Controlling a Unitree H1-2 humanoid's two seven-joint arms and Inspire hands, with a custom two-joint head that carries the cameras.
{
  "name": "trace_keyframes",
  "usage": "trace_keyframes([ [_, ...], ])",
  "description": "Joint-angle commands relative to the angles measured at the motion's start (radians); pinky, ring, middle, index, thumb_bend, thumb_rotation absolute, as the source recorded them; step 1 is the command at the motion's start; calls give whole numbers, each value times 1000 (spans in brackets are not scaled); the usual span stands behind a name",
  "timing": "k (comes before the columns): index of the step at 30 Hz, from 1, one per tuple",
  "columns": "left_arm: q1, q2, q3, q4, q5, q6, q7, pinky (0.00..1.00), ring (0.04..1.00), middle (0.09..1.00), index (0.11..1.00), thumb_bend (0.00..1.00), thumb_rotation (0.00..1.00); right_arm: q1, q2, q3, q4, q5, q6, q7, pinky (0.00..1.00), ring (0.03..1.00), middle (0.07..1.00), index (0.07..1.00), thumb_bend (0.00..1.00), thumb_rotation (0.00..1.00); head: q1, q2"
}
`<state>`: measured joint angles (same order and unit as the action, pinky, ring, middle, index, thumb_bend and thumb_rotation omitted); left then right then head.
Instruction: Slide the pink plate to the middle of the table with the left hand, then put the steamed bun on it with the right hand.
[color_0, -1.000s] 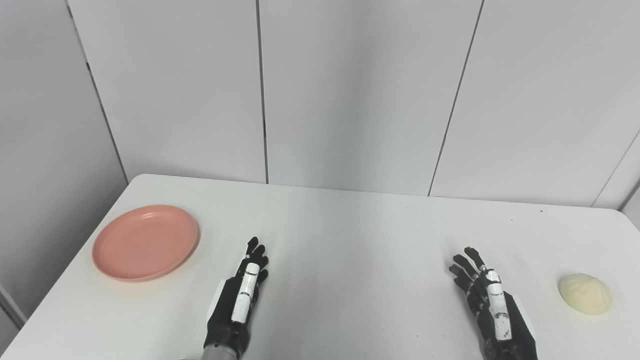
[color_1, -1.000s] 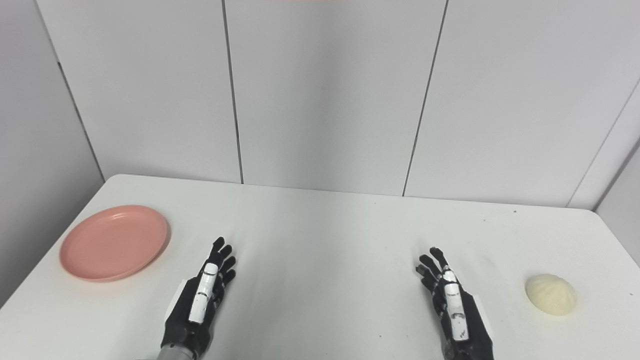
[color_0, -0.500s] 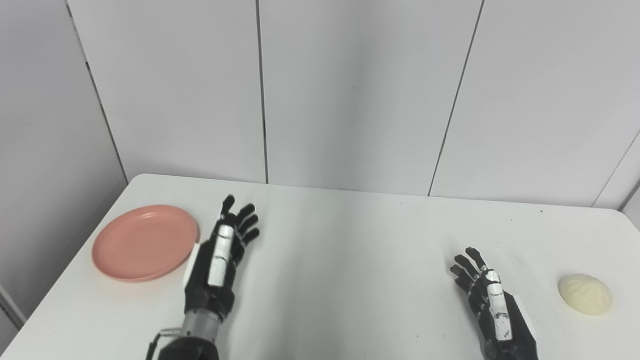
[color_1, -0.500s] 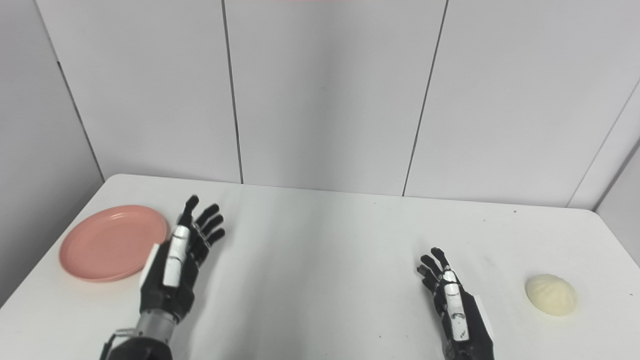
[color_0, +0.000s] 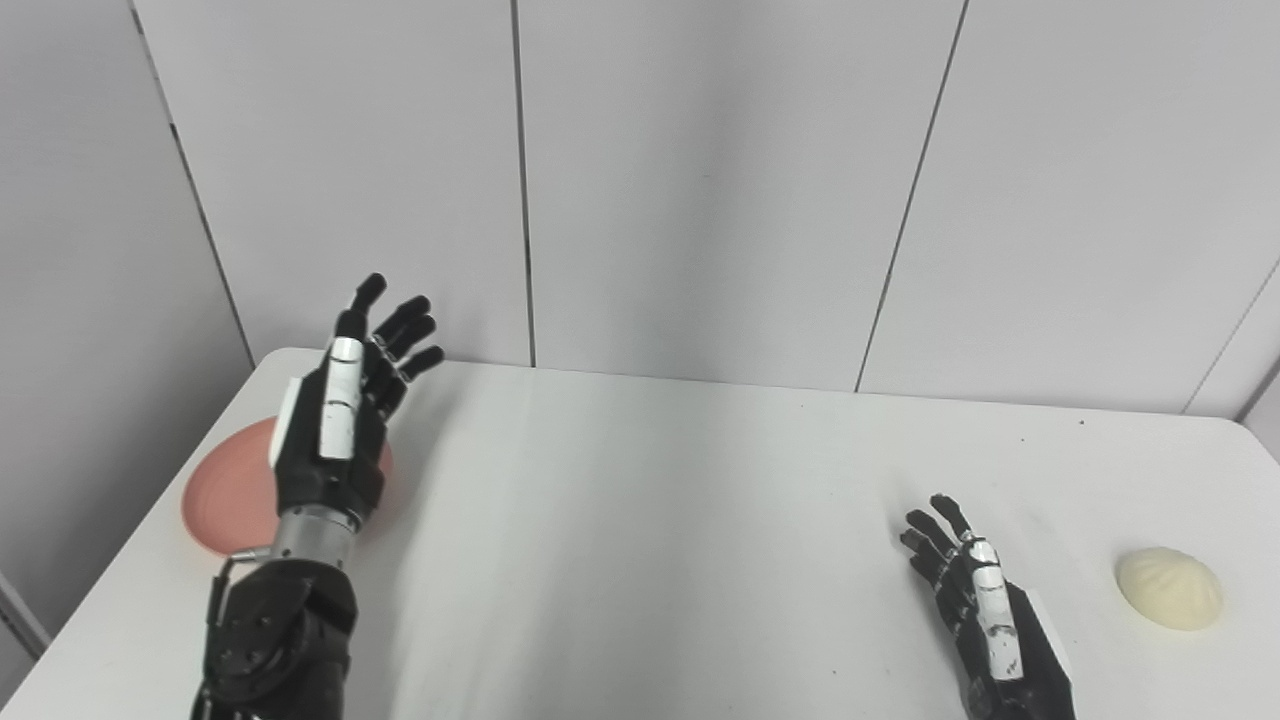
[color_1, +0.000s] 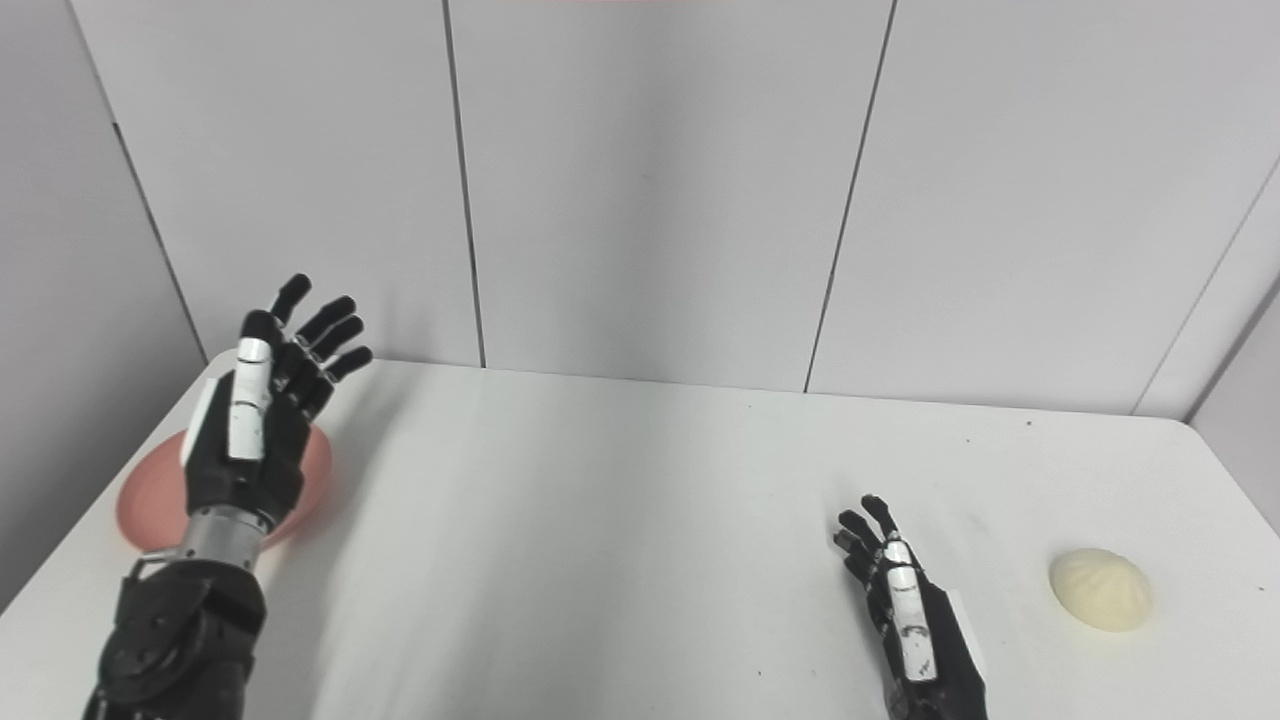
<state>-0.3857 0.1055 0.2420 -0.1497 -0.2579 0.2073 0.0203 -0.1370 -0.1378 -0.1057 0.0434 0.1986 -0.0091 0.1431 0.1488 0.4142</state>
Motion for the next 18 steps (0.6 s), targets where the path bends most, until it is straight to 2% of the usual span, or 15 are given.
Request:
trace_keyframes([
  [1, -61, 43, 16, -4, -14, 5, 4, 774, 848, 830, 922, 823, 878, 15, 5, 0, 30, 9, -27, 8, 947, 888, 884, 931, 779, 972, 3, 3],
  [7, -101, 133, 56, 68, -62, 11, -34, 718, 832, 810, 912, 843, 869, 14, 3, 3, 30, 8, -30, 10, 939, 879, 873, 928, 774, 974, 1, 5],
  [12, -111, 188, 75, 166, -56, -40, -46, 663, 822, 848, 899, 858, 871, 19, 1, 4, 18, 9, -24, 11, 956, 889, 862, 928, 763, 977, 0, 16],
  [15, -115, 218, 82, 242, -49, -76, -53, 646, 799, 800, 888, 882, 849, 20, -1, 4, 17, 12, -24, 13, 952, 884, 846, 925, 757, 979, -1, 18],
  [18, -120, 247, 86, 315, -48, -114, -65, 671, 810, 835, 884, 872, 859, 19, -3, 4, 17, 14, -22, 14, 954, 887, 838, 928, 751, 985, -1, 19],
])
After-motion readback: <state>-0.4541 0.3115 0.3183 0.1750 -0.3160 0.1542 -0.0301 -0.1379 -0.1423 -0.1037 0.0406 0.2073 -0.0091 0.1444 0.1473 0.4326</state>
